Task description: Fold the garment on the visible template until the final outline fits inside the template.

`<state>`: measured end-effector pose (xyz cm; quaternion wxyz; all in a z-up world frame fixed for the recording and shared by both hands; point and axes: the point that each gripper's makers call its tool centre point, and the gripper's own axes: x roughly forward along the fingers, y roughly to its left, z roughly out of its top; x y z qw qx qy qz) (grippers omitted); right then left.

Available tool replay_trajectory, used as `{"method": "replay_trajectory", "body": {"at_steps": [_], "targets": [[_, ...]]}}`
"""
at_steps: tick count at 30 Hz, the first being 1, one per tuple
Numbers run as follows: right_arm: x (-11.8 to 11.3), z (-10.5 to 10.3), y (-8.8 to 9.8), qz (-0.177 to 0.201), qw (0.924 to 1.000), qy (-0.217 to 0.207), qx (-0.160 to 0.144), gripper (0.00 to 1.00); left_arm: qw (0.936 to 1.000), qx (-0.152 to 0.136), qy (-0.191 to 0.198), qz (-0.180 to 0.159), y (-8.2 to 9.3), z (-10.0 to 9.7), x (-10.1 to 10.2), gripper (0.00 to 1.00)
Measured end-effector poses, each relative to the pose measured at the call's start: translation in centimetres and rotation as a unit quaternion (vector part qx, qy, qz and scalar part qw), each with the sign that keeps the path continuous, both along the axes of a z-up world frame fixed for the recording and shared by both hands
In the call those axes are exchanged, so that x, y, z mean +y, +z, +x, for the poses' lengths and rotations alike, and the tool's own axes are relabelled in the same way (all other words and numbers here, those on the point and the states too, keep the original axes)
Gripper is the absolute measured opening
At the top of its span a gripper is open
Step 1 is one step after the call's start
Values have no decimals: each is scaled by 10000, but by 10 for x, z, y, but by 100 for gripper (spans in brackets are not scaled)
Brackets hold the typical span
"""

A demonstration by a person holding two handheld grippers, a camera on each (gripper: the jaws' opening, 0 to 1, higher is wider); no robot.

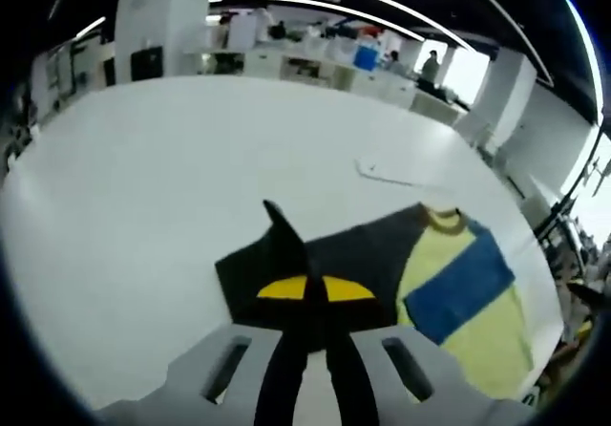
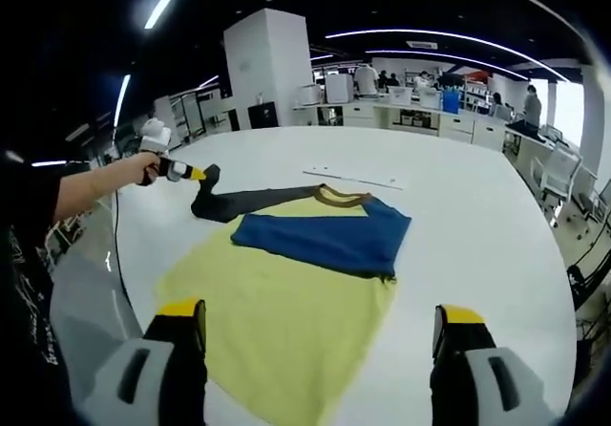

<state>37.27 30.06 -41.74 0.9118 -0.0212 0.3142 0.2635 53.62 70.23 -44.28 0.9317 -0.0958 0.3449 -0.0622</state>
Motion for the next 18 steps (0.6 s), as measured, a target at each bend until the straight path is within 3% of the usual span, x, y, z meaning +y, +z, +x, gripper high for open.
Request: {"method": "replay_trajectory", "body": {"at_steps": [11, 18], "targets": [[6, -4, 1, 7, 10000, 94, 16, 100, 9990, -159, -370, -192, 11, 12, -55, 1], [8, -7, -2, -39, 9999, 121, 34, 100, 9979, -244, -577, -157, 15, 17, -79, 1]]}}
